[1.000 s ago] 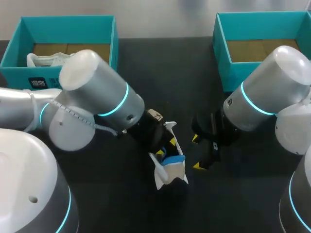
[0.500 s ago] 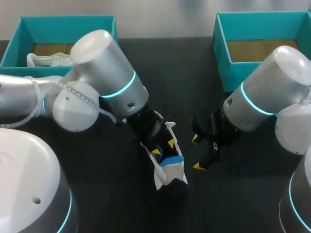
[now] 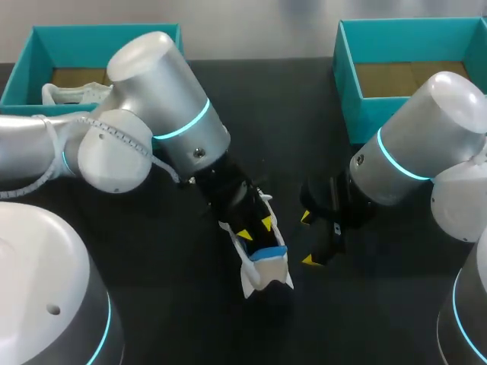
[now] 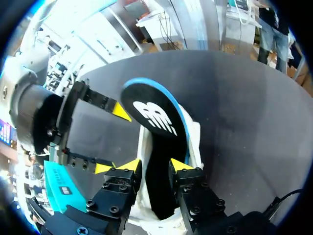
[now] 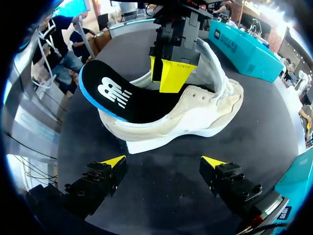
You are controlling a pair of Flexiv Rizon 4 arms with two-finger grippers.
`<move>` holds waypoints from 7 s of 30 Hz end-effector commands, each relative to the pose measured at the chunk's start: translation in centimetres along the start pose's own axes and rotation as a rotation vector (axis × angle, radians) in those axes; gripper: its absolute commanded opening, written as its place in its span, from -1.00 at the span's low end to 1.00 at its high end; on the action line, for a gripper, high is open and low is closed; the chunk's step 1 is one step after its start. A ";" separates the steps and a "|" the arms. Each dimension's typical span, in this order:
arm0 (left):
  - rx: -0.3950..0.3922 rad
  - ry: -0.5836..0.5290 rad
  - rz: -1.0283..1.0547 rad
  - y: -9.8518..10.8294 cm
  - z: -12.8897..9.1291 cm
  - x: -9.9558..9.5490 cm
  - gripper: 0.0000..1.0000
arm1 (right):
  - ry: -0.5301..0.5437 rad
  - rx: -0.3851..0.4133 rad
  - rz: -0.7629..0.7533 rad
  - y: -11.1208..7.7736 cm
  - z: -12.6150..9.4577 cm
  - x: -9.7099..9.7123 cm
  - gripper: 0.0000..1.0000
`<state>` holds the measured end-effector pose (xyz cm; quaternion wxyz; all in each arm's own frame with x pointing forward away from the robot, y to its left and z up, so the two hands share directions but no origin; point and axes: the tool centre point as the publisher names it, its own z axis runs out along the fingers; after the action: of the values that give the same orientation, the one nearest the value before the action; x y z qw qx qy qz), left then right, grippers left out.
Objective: Take the shoe out of the shoebox, open the shoe tongue, remove and reinsert the insole, then place the shoe into the shoebox
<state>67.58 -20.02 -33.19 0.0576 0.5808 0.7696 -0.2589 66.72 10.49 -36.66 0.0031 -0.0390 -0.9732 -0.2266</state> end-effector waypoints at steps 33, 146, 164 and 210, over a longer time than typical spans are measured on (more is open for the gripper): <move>0.177 -0.691 -0.489 -4.2 0.3 3.5 -0.28 | -0.002 0.001 0.000 0.0 0.0 0.1 1.00; 0.107 -0.304 -0.255 -2.0 1.9 0.3 -0.24 | -0.002 0.001 0.000 0.0 0.0 0.1 1.00; 0.148 -0.143 -0.118 -2.4 -1.0 -0.5 -0.22 | -0.002 0.001 0.000 0.0 0.0 0.1 1.00; 0.114 0.269 0.215 -3.1 -7.2 0.9 -0.28 | 0.021 0.012 0.041 -9.2 -9.0 0.8 1.00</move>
<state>66.27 -16.76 -26.88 -0.0509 0.6896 0.6869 -0.2237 65.98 0.31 -34.23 0.0210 -0.0569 -0.9751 -0.2131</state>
